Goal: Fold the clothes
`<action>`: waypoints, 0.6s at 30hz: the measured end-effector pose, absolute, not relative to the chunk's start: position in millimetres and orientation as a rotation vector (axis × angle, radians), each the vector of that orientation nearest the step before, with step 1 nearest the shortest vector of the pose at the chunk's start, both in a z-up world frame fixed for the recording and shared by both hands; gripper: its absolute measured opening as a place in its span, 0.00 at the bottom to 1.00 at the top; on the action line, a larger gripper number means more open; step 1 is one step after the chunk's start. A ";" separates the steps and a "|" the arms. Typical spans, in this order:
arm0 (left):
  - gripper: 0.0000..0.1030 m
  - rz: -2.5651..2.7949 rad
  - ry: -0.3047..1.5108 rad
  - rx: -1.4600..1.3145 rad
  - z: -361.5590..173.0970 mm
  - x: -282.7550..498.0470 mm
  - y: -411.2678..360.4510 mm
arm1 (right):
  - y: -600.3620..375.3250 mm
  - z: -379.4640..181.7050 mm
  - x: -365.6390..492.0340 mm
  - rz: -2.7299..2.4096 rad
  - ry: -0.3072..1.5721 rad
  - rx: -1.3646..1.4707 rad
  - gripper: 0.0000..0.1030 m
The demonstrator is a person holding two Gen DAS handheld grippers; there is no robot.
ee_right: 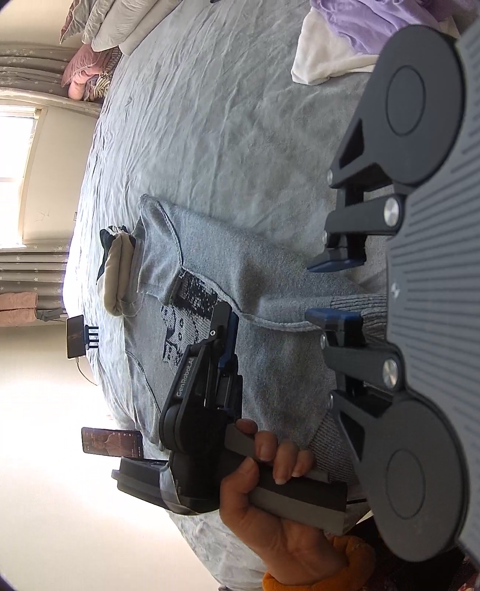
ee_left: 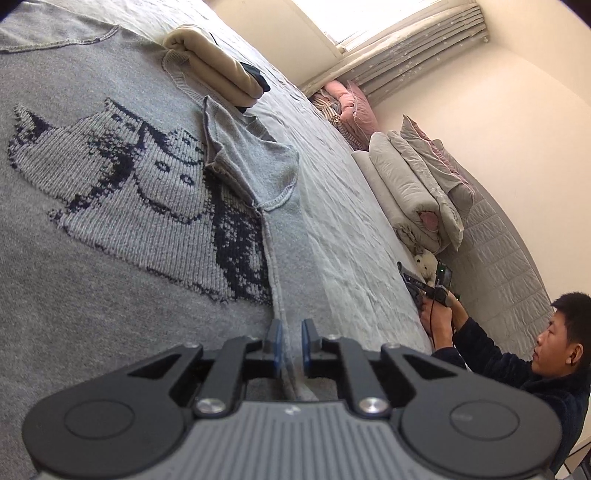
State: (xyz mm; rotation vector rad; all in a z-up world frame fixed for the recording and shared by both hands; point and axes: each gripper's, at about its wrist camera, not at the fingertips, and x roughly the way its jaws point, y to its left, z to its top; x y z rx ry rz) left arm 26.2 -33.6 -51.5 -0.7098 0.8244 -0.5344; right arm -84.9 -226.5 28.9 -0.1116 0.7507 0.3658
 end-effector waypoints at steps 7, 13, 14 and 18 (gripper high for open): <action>0.28 -0.638 0.895 -0.674 -52.6 -6.8 -39.2 | -233.3 18.2 -102.6 0.409 0.804 -0.115 0.29; 0.33 -0.693 0.929 -0.690 -56.6 -27.6 -42.5 | -223.5 7.0 -108.6 0.426 0.825 -0.129 0.25; 0.33 -0.694 0.930 -0.694 -56.7 -29.2 -41.8 | -221.5 6.9 -109.0 0.429 0.821 -0.134 0.10; 0.37 -0.697 0.919 -0.716 -55.4 -34.0 -37.0 | -207.6 14.3 -115.0 0.506 0.787 -0.135 0.08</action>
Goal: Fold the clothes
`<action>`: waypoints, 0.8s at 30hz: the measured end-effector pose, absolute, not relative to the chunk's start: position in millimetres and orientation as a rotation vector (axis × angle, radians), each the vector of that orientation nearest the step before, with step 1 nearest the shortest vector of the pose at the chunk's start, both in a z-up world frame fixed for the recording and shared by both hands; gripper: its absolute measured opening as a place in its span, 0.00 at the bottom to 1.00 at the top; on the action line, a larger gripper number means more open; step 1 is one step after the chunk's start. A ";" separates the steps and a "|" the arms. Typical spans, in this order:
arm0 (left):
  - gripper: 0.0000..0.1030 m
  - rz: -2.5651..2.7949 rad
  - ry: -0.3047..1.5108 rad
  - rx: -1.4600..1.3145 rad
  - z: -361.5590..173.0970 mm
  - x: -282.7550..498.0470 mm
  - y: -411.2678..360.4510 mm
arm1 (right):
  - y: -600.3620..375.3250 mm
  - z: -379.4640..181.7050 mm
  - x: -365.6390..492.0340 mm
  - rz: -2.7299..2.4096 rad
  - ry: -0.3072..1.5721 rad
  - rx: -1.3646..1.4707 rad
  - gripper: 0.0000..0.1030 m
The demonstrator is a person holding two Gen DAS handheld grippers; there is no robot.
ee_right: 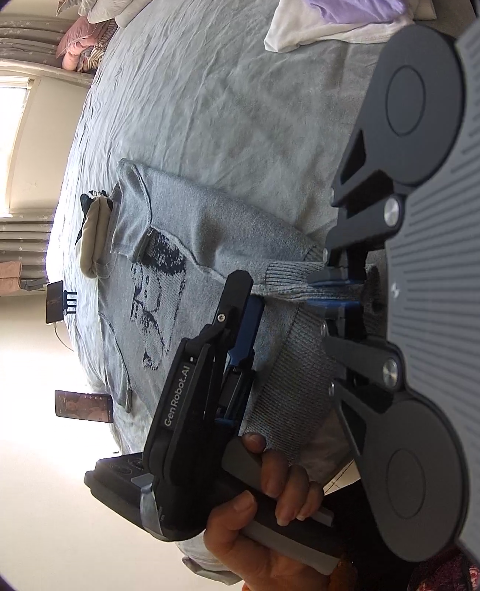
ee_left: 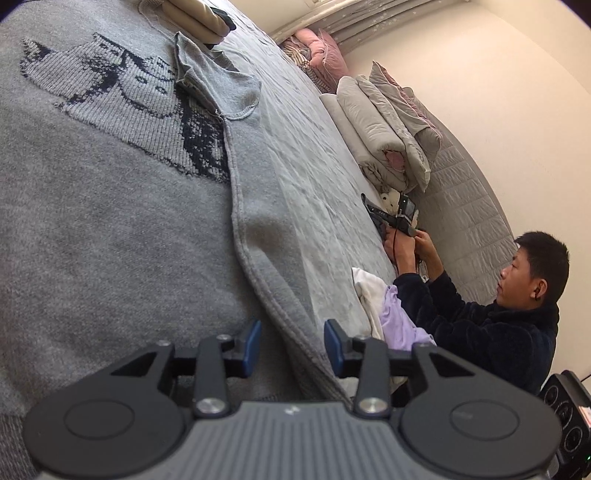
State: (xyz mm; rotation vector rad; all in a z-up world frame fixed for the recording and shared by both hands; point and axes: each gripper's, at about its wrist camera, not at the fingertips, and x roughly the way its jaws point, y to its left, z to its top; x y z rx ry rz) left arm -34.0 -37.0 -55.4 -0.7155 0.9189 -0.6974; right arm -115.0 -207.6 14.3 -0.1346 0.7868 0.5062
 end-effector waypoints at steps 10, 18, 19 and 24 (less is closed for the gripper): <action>0.24 -0.660 0.918 -0.617 -57.0 -39.1 -33.1 | -200.5 18.1 -123.8 0.542 0.783 -0.158 0.50; 0.24 -0.755 0.969 -0.597 -60.2 -58.1 -30.5 | -234.6 4.1 -114.1 0.404 0.849 -0.012 0.50; 0.24 -0.768 0.976 -0.590 -60.5 -61.3 -32.0 | -237.4 1.8 -113.5 0.394 0.858 0.000 0.50; 0.05 -0.775 0.972 -0.496 -57.7 -80.7 -40.6 | -241.6 -1.3 -113.9 0.392 0.864 0.031 0.40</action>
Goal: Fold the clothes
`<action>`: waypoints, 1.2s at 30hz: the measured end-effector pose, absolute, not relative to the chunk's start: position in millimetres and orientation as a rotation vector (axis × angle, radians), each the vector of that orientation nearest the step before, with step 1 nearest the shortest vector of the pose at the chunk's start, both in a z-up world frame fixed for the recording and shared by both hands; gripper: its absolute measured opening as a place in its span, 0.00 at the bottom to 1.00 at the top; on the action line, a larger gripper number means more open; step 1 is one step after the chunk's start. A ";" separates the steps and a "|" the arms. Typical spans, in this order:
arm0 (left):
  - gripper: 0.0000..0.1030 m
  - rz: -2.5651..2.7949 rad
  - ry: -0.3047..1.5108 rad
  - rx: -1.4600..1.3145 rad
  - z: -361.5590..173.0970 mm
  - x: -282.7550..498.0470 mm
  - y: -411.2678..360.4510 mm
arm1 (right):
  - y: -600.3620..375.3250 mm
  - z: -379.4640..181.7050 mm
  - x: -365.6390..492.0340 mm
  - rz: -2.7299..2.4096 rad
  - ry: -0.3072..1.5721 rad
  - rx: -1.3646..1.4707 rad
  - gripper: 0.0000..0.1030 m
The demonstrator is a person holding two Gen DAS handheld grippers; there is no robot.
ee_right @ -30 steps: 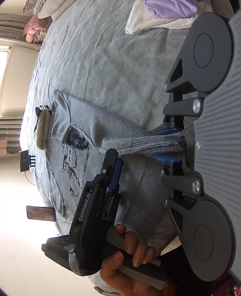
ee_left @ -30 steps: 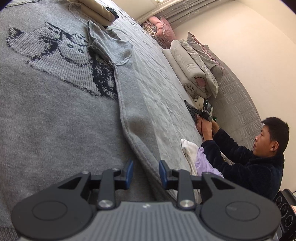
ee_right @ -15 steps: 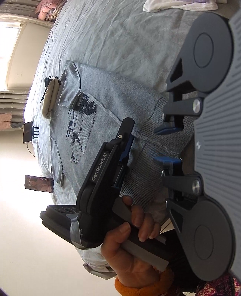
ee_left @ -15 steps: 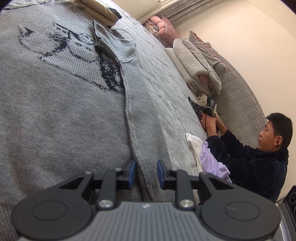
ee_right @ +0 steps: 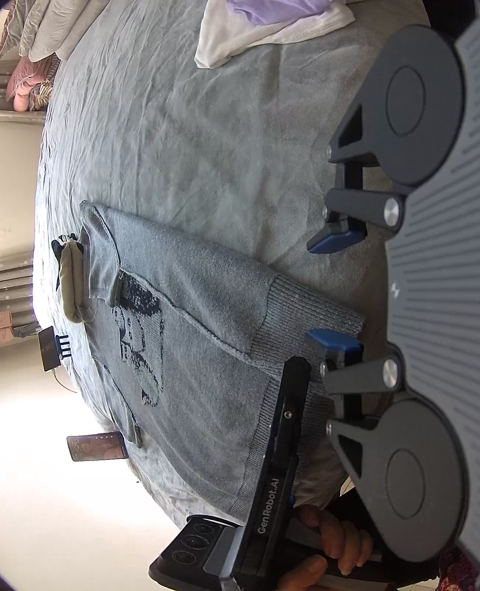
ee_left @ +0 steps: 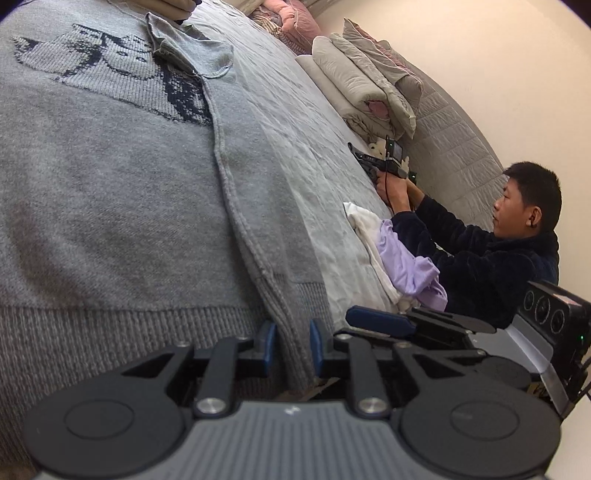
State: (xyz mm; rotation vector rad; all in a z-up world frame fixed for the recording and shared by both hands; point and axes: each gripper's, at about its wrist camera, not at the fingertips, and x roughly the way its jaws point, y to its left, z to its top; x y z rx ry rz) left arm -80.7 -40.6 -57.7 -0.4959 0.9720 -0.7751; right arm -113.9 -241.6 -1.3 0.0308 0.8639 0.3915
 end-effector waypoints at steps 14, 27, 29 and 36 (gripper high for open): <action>0.54 -0.742 0.900 -0.475 -34.9 -38.2 -31.9 | -248.8 -1.9 -89.5 0.391 0.865 0.083 0.32; 0.37 -0.584 0.859 -0.493 -48.7 62.3 -51.2 | -269.1 -14.1 8.3 0.384 0.892 0.265 0.32; 0.32 -0.572 0.849 -0.484 -50.7 66.0 -53.1 | -272.8 -17.3 19.0 0.379 0.896 0.298 0.32; 0.03 -0.493 0.784 -0.387 -50.3 53.6 -51.1 | -274.3 -19.6 35.1 0.376 0.887 0.330 0.32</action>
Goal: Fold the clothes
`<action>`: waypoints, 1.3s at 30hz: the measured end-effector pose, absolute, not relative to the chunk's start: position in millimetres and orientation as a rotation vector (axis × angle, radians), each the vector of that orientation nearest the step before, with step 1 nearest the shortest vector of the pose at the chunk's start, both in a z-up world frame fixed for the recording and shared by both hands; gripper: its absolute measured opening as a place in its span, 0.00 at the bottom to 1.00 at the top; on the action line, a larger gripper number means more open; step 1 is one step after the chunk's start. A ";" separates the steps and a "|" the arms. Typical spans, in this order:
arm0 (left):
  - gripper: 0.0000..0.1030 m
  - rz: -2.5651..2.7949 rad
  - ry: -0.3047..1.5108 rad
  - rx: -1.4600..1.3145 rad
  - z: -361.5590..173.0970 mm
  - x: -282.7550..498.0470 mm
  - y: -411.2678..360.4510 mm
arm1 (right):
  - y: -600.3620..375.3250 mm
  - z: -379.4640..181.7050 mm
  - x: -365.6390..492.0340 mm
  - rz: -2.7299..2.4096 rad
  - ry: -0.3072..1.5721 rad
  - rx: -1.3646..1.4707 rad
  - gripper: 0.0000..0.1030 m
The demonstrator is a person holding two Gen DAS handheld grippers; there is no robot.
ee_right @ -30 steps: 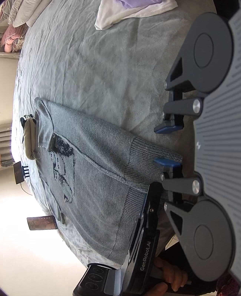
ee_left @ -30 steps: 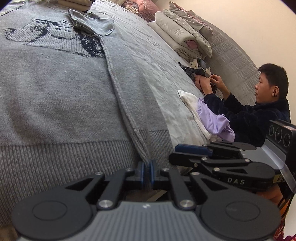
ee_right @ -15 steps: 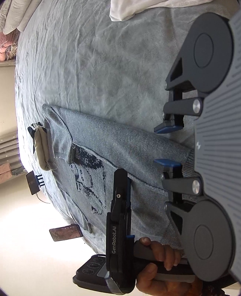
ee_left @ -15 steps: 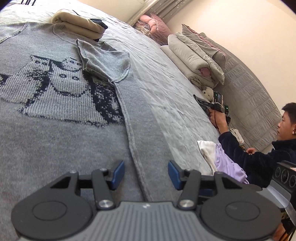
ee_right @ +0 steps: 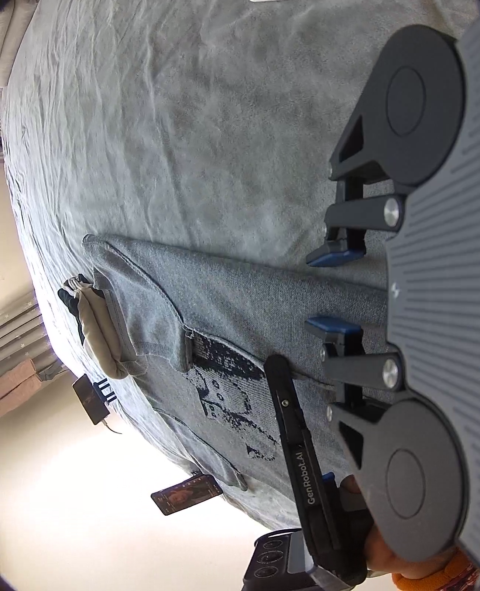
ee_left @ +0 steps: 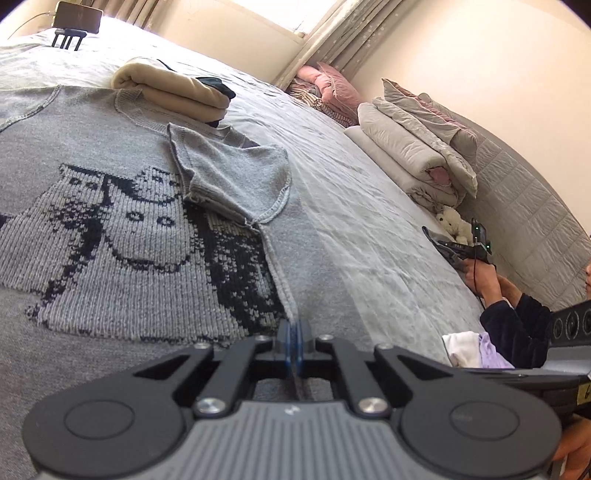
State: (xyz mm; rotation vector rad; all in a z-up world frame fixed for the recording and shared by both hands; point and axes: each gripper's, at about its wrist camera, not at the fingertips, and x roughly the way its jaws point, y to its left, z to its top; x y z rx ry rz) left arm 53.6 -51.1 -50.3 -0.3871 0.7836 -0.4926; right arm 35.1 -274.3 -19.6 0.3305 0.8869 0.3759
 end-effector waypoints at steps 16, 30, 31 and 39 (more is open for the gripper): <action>0.20 -0.497 0.748 -0.336 -38.5 104.9 -61.9 | -248.1 -17.4 74.0 0.325 0.745 0.160 0.32; 0.27 -0.494 0.774 -0.285 -32.1 92.9 -34.7 | -238.9 -12.6 68.0 0.353 0.777 0.121 0.32; 0.27 -0.487 0.772 -0.294 -31.1 96.7 -32.4 | -235.6 -9.2 73.7 0.362 0.768 0.110 0.32; 0.25 -0.468 0.672 -0.318 -8.6 143.3 -28.5 | -226.7 9.5 123.5 0.377 0.724 0.104 0.32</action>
